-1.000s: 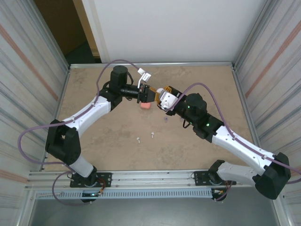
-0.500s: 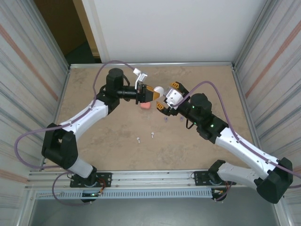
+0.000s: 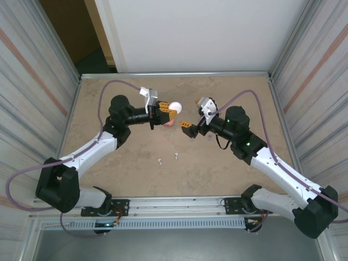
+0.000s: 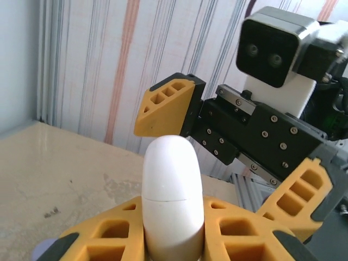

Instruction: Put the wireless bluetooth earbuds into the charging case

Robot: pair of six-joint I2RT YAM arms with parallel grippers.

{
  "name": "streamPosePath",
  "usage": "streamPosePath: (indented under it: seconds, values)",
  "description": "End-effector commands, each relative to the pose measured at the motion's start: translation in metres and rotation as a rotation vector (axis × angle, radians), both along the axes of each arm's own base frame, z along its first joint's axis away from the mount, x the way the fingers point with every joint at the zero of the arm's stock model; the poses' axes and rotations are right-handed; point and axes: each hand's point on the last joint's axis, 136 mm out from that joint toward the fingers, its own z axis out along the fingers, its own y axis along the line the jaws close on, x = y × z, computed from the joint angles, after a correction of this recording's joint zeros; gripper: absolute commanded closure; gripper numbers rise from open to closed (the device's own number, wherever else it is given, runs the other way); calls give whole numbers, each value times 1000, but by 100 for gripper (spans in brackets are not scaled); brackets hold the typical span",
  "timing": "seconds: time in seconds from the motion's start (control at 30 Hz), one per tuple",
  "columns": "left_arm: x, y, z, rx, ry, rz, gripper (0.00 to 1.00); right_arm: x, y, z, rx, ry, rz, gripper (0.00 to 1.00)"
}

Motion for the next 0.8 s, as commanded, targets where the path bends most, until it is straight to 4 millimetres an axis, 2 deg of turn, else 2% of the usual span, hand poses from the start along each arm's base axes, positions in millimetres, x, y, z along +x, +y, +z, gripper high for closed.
streamPosePath:
  seconds: [0.0,0.37,0.77]
  values:
    - [-9,13,33,-104,-205,57,100,-18,7,9,133,112,100,1]
    - [-20,32,33,-167,-325,162,100,-4,3,-21,227,246,47,1]
    - [-29,42,39,-253,-395,173,100,-16,7,-16,325,275,130,1]
